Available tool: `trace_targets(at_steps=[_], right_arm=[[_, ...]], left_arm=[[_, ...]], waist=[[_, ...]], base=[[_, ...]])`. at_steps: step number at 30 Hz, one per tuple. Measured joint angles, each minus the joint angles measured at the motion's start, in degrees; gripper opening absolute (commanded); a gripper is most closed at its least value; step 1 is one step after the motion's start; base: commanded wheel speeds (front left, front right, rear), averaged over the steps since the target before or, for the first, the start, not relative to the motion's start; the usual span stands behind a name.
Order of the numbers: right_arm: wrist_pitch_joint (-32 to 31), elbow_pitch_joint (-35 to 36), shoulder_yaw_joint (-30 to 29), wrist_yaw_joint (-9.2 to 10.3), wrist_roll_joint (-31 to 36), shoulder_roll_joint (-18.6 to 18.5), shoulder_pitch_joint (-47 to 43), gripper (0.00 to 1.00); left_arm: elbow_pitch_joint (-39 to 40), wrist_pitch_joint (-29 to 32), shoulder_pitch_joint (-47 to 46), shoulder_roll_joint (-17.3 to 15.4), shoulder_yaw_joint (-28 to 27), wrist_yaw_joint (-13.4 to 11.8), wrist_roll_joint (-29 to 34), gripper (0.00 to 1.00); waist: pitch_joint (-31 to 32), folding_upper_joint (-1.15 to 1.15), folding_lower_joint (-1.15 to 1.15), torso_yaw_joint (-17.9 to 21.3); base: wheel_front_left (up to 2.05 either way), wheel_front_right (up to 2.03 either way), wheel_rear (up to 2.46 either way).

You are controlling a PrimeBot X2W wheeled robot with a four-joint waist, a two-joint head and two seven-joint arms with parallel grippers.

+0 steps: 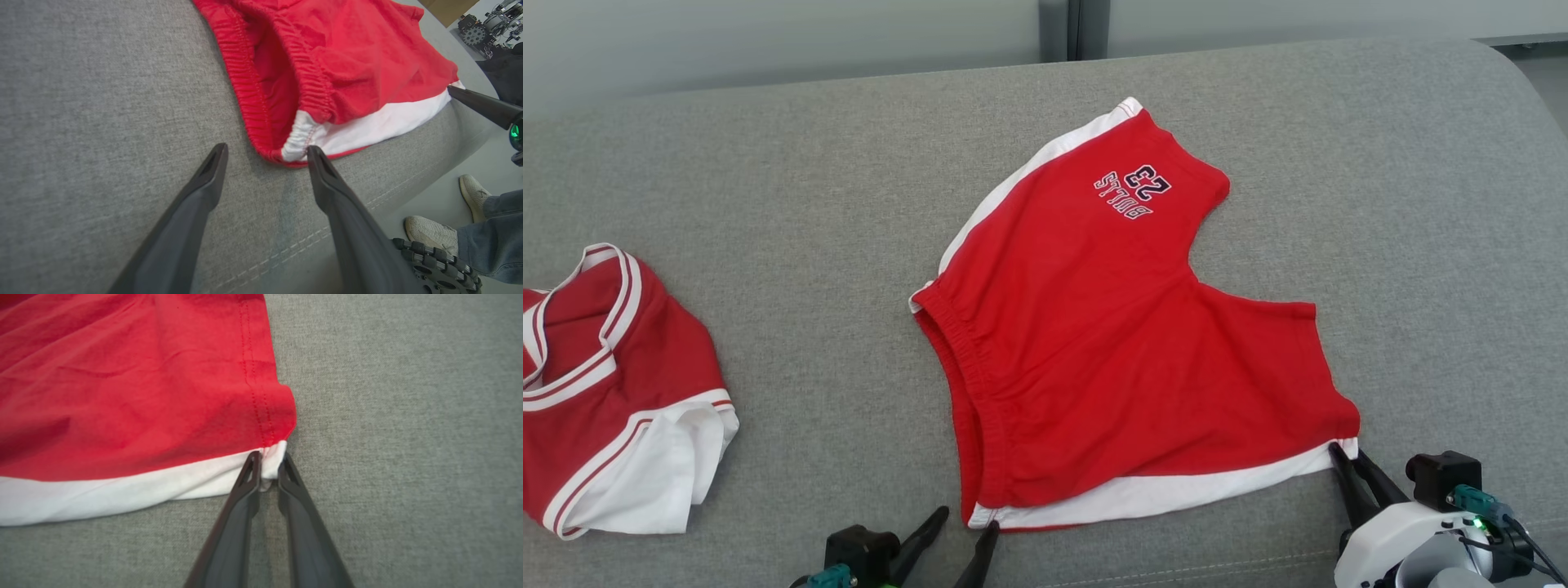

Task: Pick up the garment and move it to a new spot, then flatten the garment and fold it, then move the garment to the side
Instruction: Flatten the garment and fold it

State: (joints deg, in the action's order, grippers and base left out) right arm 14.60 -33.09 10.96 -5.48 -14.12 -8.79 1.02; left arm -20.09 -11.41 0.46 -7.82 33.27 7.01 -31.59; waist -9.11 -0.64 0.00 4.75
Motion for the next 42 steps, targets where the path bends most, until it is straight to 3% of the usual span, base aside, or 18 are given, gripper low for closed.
trace_targets(at_steps=[2, 4, 6, 8, 9, 12, 16, 17, 24, 32, 42], right_arm=[[0.0, -0.1, 0.0, -0.03, 0.0, 0.0, 0.1, 0.22], [0.0, -0.2, 0.0, -0.05, 0.0, 0.0, 0.3, 0.22], [0.0, -0.2, 0.0, -0.07, 0.0, 0.0, 0.4, 0.21], [0.0, -0.4, 0.0, -0.07, -0.1, 0.0, 0.7, 0.21], [0.0, -0.5, -0.1, -0.07, -0.1, 0.0, 0.9, 0.22], [0.1, -0.6, -0.2, -0.07, -0.1, 0.0, 0.9, 0.21], [0.1, -0.6, -0.3, -0.07, -0.1, 0.0, 0.9, 0.20], [0.1, -0.6, -0.4, -0.08, -0.1, 0.0, 0.9, 0.14], [0.0, 4.1, -1.3, -1.09, -3.7, 0.3, 2.0, 0.00], [-2.0, 9.4, 0.0, -1.65, -8.2, -2.1, 1.5, 0.00], [-9.3, 18.5, 0.8, -1.65, -22.2, -3.5, -8.9, 0.00]], left_arm=[[-0.1, -0.1, -0.8, 0.4, 0.0, 0.0, 0.0, 0.78], [-0.2, -0.2, -1.3, 1.0, 0.0, 0.0, -0.4, 0.74], [-0.2, -0.3, -1.5, 1.2, 0.0, 0.0, -0.5, 0.45], [-0.4, -0.3, -1.7, 1.3, 0.0, 0.0, -0.5, 0.43], [-0.7, -0.3, -1.7, 1.3, 0.0, 0.0, -0.5, 0.37], [-1.3, -0.3, -1.7, 1.3, 0.1, 0.0, -0.5, 0.00], [-1.3, -0.3, -1.8, 1.3, 0.8, 0.0, -1.0, 0.00], [-1.3, -0.2, -1.8, 1.3, 1.0, 0.0, -1.2, 0.00], [3.1, 2.4, -1.8, 0.2, 1.7, 0.0, -5.6, 0.00], [12.1, 8.1, -1.2, -4.6, 2.1, 0.0, -13.3, 0.00], [21.5, 14.8, 7.2, -10.1, 0.9, 0.0, -22.3, 0.00]], waist=[[-0.1, 0.00, 0.00, 0.1], [-0.2, 0.00, 0.00, 0.1], [-0.2, 0.00, 0.00, 0.2], [-0.3, 0.00, 0.00, 0.2], [-0.3, 0.00, 0.00, 0.2], [-0.4, 0.00, 0.00, 0.1], [-0.3, 0.00, 0.00, 0.0], [-0.3, 0.00, 0.00, -0.1], [0.2, 0.00, 0.00, -0.1], [1.1, 0.00, 0.00, 0.8], [2.6, 0.00, 0.00, 1.6]], base=[[0.00, 0.00, 0.00], [0.00, 0.00, 0.00], [0.00, 0.00, 0.00], [0.00, 0.00, 0.00], [0.00, 0.00, 0.00], [0.00, 0.00, 0.00], [0.00, 0.00, 0.00], [0.00, 0.00, 0.00], [0.00, 0.00, 0.00], [0.00, 0.00, 0.00], [0.00, 0.00, 0.00]])
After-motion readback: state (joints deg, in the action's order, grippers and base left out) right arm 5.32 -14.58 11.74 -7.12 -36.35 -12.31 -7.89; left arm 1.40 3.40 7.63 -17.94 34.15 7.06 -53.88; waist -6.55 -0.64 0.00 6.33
